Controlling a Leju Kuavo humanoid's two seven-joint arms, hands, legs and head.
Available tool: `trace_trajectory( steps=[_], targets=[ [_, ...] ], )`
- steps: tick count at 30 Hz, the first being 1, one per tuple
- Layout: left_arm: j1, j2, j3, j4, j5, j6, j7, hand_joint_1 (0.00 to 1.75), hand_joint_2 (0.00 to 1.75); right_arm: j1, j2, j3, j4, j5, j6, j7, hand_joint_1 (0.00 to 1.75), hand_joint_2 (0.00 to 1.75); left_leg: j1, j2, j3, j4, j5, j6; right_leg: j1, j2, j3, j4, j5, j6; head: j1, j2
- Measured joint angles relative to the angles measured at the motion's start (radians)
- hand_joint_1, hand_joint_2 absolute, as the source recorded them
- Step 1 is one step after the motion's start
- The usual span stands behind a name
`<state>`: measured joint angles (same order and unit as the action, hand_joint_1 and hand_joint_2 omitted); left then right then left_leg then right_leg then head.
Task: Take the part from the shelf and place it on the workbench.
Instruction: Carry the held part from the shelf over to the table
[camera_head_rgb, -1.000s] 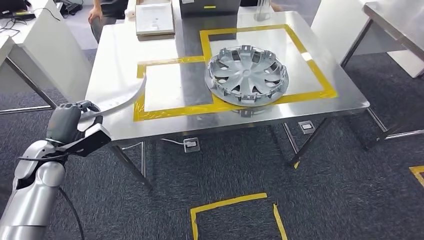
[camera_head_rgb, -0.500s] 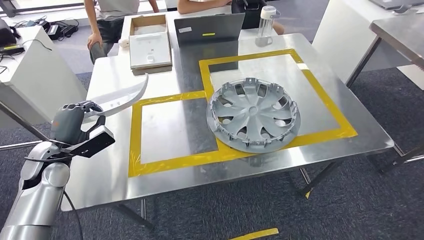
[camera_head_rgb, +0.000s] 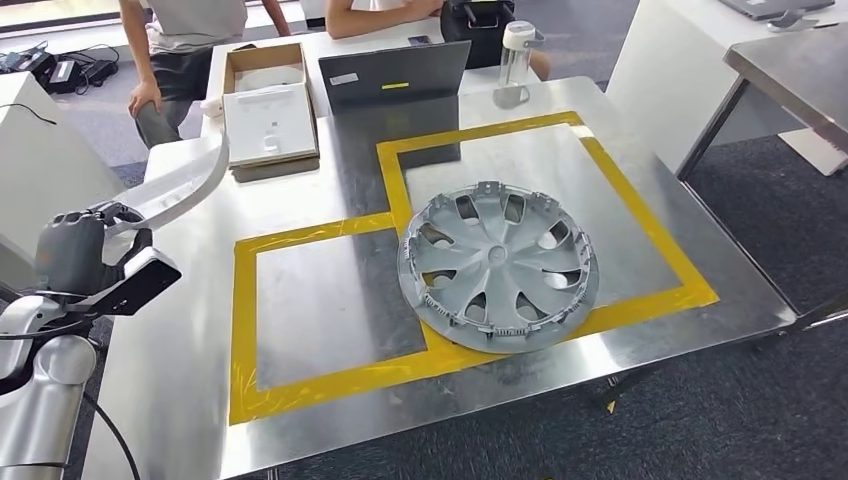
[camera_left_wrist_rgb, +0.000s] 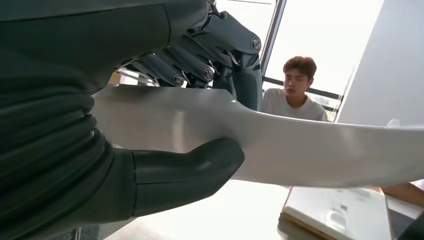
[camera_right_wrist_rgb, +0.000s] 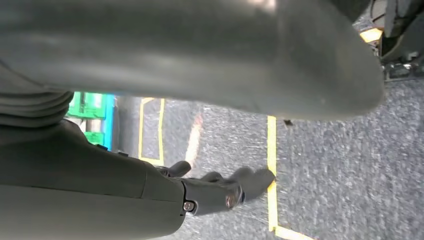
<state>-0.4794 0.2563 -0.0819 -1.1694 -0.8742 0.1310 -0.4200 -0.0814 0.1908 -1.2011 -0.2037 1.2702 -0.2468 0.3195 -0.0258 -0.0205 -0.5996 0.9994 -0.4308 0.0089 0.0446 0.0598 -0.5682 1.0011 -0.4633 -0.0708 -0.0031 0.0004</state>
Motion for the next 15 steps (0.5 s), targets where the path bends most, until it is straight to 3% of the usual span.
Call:
trace_trajectory(
  steps=[5,15],
  targets=[
    [0.003,-0.012,0.021,-0.013,-0.027,0.031,0.022,1.57,1.75,-0.007,0.001,-0.005,0.000,-0.008,-0.008,0.000,0.00,0.00,0.000,-0.002,0.000,0.000,-0.007,0.006,0.000,-0.002,0.005,-0.006,-0.007,0.003,0.000,0.000],
    [0.031,-0.016,0.082,-0.031,-0.019,-0.042,0.004,1.57,1.75,-0.007,0.001,-0.005,0.000,0.009,-0.001,0.000,0.00,0.00,0.000,-0.003,0.002,0.001,-0.009,0.010,0.000,-0.004,0.008,-0.009,-0.007,0.008,0.000,0.000]
  ],
)
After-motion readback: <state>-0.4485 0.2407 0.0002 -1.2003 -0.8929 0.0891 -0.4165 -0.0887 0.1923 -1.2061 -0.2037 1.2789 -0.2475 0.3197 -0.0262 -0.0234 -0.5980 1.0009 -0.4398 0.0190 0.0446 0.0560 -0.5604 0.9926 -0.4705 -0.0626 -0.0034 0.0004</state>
